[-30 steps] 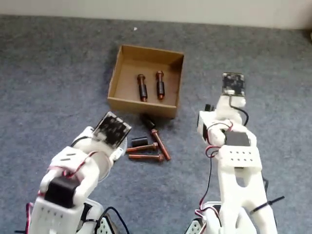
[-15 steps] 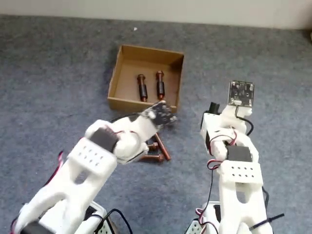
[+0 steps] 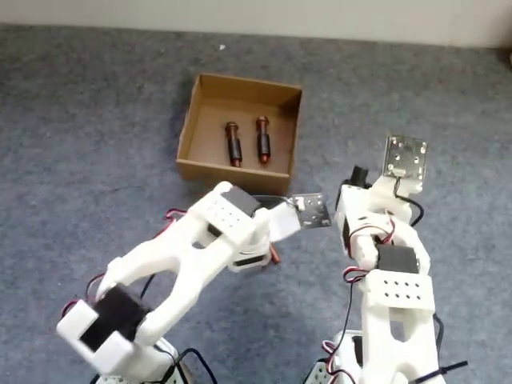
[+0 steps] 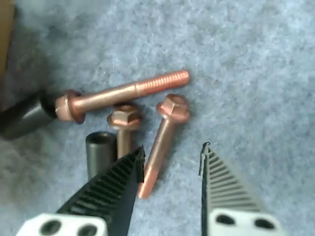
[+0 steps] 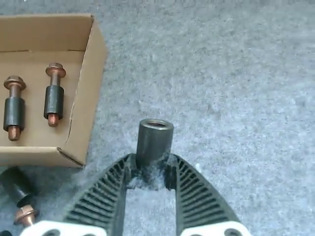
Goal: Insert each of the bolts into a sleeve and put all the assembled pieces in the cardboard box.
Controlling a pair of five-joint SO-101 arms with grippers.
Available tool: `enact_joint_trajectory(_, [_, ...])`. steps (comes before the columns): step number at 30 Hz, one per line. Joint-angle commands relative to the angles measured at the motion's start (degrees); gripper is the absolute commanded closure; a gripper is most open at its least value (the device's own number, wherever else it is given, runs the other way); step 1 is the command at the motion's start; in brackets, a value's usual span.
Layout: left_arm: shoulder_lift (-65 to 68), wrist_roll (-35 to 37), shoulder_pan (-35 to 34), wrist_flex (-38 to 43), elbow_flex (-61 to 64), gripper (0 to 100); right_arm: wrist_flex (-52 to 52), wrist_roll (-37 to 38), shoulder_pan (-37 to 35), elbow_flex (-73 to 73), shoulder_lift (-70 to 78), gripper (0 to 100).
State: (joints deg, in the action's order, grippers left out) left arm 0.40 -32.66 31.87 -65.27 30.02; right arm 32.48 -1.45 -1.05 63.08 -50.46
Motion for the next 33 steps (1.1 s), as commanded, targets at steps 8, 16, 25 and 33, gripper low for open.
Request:
enact_joint_trajectory(8, [9.9,-0.4,0.3,5.6,-6.2,80,-1.9,-0.6,0.6,-1.1,-1.9,99.2])
enact_joint_trajectory(16, [11.0,-0.4,1.8,5.3,-7.4,99,-1.9,-0.5,0.6,-1.1,-1.9,99.2])
enact_joint_trajectory(25, [-2.3,4.0,1.3,5.5,-2.2,99,-1.8,-0.2,0.3,-1.1,-2.0,99.2])
enact_joint_trajectory(33, [-27.0,14.6,-2.2,7.4,8.0,99,6.6,4.7,-8.0,-1.6,-6.6,99.2])
